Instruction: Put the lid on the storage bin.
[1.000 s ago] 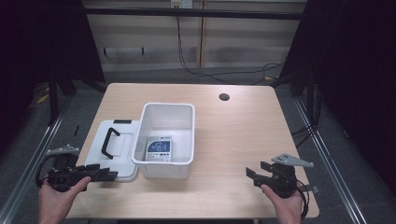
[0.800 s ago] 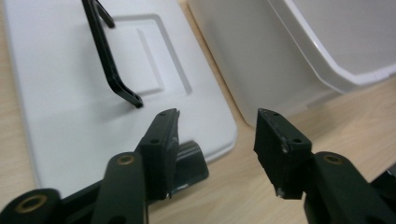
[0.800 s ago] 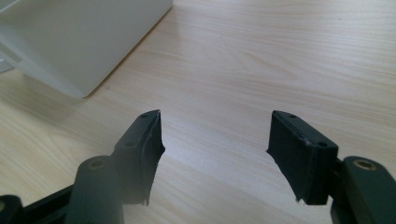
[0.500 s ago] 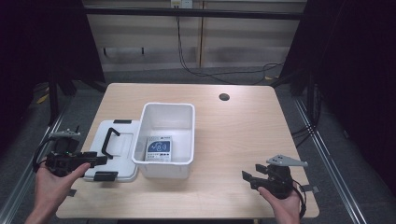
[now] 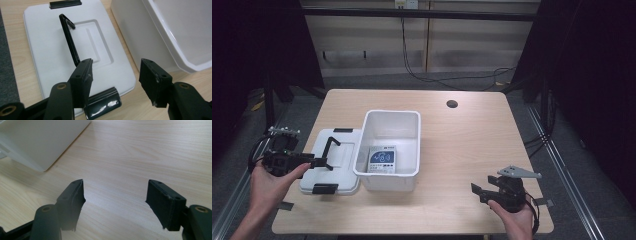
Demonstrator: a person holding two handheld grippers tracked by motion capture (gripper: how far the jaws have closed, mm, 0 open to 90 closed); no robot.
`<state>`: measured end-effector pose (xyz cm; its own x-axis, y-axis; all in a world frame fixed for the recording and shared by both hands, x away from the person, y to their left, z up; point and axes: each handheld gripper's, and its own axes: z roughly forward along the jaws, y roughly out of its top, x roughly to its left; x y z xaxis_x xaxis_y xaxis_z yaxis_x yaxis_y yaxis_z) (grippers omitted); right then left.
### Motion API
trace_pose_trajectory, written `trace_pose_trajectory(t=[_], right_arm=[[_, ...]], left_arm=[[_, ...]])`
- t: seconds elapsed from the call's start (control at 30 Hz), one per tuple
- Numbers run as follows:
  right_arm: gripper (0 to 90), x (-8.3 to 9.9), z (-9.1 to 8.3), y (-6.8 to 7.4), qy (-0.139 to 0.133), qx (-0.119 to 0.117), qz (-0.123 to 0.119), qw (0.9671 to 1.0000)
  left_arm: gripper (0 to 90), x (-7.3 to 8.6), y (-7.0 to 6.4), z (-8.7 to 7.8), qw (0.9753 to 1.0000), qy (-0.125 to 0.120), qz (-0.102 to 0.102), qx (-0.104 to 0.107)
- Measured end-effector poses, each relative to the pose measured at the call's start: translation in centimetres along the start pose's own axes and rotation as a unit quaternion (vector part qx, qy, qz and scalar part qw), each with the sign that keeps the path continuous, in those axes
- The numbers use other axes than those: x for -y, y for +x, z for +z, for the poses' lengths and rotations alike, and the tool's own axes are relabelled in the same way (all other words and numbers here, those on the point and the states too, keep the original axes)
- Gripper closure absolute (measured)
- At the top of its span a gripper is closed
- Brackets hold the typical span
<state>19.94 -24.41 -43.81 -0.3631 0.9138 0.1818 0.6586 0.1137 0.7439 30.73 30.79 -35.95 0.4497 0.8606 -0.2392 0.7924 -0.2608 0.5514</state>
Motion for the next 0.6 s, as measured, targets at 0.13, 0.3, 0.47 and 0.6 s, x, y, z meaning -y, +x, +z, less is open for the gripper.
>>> trace_pose_trajectory(t=[0.13,0.3,0.47,0.6], right_arm=[[26.8,0.0,-0.1,0.1,-0.002,0.005,0.004,1.0000],[22.4,0.0,0.0,0.0,0.000,-0.003,0.004,1.0000],[20.8,-0.1,0.1,0.0,0.004,-0.004,0.003,1.0000],[20.8,0.0,0.1,-0.1,0.005,-0.005,0.004,1.0000]], left_arm=[[44.5,-0.3,0.3,0.7,0.9999,0.011,-0.005,-0.006],[45.3,-1.5,1.1,1.4,0.9990,0.042,-0.012,-0.014],[50.3,-2.7,1.6,1.8,0.9975,0.063,-0.015,-0.027],[51.2,-3.4,1.9,2.5,0.9960,0.081,-0.017,-0.036]])
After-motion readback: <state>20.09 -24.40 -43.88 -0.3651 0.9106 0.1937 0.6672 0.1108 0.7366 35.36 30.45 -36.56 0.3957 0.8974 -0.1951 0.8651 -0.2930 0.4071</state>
